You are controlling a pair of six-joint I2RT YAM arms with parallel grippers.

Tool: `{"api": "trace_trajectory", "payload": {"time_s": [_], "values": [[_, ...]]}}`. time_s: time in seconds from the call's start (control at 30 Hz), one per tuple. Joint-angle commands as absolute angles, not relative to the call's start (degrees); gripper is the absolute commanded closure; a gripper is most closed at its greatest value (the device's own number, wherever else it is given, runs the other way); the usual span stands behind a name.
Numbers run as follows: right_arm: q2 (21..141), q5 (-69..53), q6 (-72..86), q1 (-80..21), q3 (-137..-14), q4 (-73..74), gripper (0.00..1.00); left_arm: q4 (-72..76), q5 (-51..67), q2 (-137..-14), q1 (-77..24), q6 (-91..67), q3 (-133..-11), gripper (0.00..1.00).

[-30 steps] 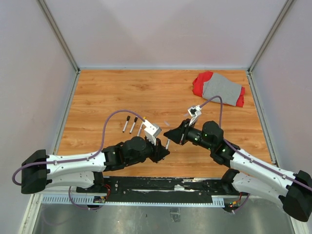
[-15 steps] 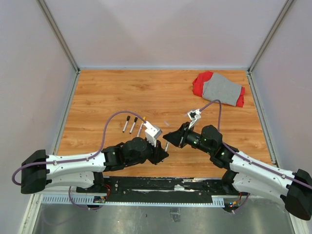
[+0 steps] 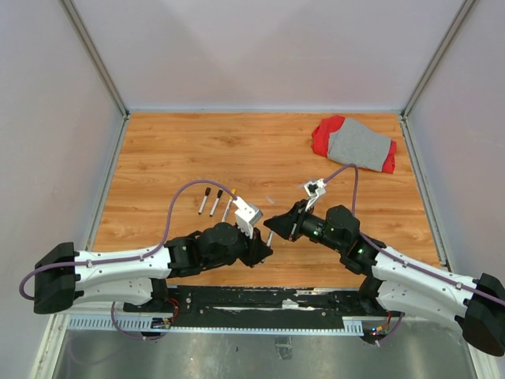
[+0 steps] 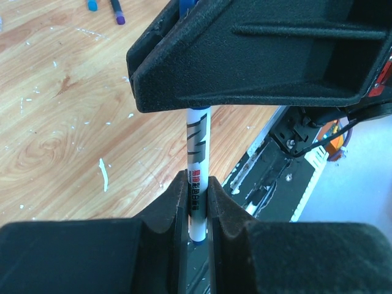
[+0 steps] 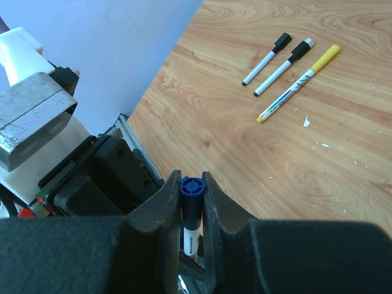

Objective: Insert the pens into the pen caps
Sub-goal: Press the pen cap onto the pen.

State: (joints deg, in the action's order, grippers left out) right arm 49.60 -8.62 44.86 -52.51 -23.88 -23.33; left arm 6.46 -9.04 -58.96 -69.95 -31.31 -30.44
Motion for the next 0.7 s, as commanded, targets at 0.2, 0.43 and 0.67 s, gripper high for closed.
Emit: {"api": "trace_trajectory", "payload": {"time_s": [0.2, 0.43, 0.67], "values": [[48.3, -12.0, 43.6, -56.7, -22.2, -12.8, 0.99, 19.3, -13.0, -57.8, -69.4, -30.4, -34.6, 0.99], [46.5, -4.8, 38.1, -56.7, -31.3, -5.5, 0.99, 19.6, -12.5, -60.2, -69.3, -30.6, -32.7, 0.99], [43.6, 2.8, 32.7, -56.6, -38.1, 0.9, 0.81, 19.1, -12.4, -62.2, -69.4, -30.9, -31.0, 1.00]]}}
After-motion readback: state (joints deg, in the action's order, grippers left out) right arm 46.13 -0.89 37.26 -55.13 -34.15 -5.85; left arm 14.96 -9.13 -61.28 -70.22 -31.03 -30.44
